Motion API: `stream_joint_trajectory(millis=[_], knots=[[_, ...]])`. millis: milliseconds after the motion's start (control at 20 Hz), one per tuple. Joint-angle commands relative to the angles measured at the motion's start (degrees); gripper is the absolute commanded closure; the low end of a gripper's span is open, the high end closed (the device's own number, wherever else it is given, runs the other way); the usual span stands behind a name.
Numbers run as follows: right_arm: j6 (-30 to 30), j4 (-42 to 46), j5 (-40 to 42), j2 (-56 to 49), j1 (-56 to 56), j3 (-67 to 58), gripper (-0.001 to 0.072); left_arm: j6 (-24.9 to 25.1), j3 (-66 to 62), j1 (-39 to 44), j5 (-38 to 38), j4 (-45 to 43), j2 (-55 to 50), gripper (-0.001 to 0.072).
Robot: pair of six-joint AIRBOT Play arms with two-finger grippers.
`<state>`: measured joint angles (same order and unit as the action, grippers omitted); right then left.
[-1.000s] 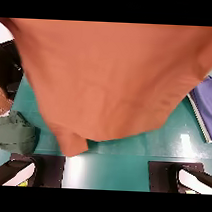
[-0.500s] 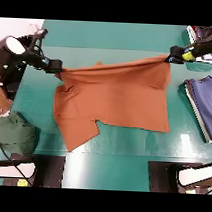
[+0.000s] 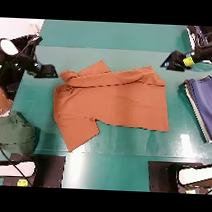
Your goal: Fold the shirts.
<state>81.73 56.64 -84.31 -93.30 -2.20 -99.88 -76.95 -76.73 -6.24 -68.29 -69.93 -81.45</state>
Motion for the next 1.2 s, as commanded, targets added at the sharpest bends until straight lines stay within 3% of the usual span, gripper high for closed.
stream_joint_trajectory(millis=[0, 250, 300, 350, 750, 850, 900, 1150], knots=[[-1.33, -1.68, 1.38, 10.05, 2.12, 14.21, 0.0266, 0.9, 11.19, -3.93, -4.15, 0.07, 7.41, 0.0205], [-1.33, -1.68, 6.03, 21.16, 2.21, 28.39, 0.0267, 0.26, 32.96, -4.57, -1.44, 2.34, 16.31, 0.0204], [-1.33, -1.66, 6.67, 22.4, 1.88, 29.9, 0.03, 0.31, 35.82, -4.57, 0.15, 3.98, 16.79, 0.0205], [-1.33, -1.68, 7.21, 23.47, 1.81, 31.15, 0.0378, 0.42, 37.9, -4.57, 1.53, 5.66, 16.96, 0.0205], [-1.29, -1.64, 8.22, 26.88, 1.81, 33.66, 0.0388, 0.94, 41.66, -4.57, 9.05, 11.85, 16.94, 0.0218], [-1.31, -1.49, 6.69, 26.88, 2.47, 33.66, 0.0388, 0.98, 40.96, -4.57, 10.08, 11.85, 16.96, 0.0619], [-1.31, -1.07, 4.96, 26.88, 3.34, 33.68, 0.0388, 0.96, 40.17, -4.57, 9.97, 11.8, 17.16, 0.0682], [-1.27, 8.37, 0.5, 30.71, 11.43, 43.36, 0.0388, 0.92, 34.47, -4.57, 8.55, 11.65, 21.53, 0.0683]])
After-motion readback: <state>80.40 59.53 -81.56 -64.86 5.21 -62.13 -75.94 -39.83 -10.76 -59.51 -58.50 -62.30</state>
